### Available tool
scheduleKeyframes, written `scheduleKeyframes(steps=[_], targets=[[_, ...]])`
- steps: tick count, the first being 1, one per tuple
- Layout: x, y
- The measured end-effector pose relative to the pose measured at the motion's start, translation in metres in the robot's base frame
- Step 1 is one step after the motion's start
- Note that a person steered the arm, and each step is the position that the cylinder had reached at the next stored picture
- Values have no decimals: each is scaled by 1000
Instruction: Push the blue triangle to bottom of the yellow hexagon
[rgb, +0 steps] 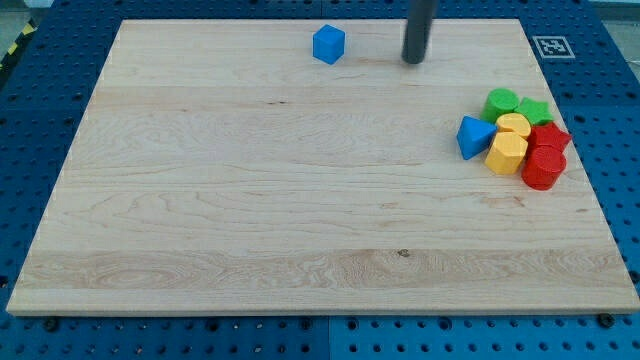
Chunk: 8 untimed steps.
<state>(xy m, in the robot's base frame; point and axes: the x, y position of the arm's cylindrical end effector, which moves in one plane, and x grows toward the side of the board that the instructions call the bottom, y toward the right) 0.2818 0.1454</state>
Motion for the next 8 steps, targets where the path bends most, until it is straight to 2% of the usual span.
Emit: scheduleKeyframes(steps=[1,2,3,4,8], targets=[[25,42],[53,57],[72,52],[79,17],[171,17]])
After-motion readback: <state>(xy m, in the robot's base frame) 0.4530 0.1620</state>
